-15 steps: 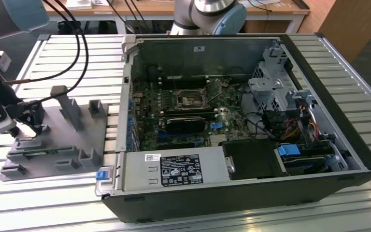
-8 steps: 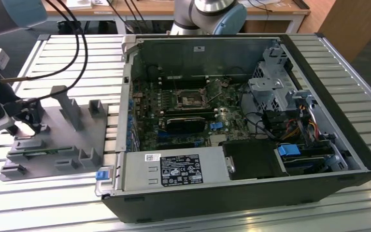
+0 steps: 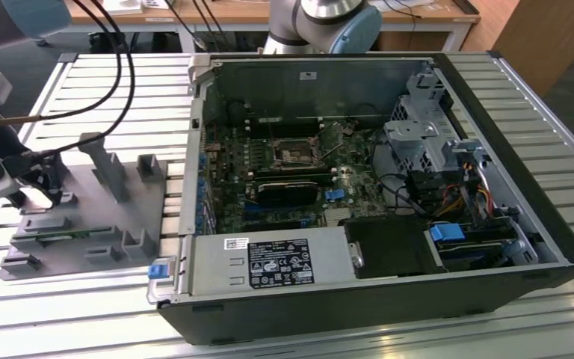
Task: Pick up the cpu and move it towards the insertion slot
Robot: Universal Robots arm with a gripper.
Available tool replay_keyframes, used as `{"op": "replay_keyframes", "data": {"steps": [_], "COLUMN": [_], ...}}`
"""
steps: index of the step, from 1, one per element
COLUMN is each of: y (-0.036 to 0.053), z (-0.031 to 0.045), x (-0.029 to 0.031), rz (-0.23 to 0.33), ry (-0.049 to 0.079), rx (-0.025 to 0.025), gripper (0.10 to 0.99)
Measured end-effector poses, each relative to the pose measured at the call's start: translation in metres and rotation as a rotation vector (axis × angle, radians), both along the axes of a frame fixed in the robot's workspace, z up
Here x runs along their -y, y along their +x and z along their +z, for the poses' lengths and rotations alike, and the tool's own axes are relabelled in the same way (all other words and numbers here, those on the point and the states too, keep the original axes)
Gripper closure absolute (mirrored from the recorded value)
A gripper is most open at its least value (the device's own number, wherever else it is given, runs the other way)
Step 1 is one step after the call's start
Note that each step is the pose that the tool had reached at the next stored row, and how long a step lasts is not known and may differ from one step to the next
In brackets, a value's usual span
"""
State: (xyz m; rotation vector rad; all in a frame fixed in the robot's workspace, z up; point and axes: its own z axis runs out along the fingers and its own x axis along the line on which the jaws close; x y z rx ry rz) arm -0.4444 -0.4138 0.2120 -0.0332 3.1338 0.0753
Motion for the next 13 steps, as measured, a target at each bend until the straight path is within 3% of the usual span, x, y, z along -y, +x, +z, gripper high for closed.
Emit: {"op": "replay_keyframes", "data": {"steps": [13], "y": [0.0], "z": [0.0072], "x": [-0.0004], "rz": [0.0], "ry": [0.0], "rx": [0.0001], "gripper": [0.545]}}
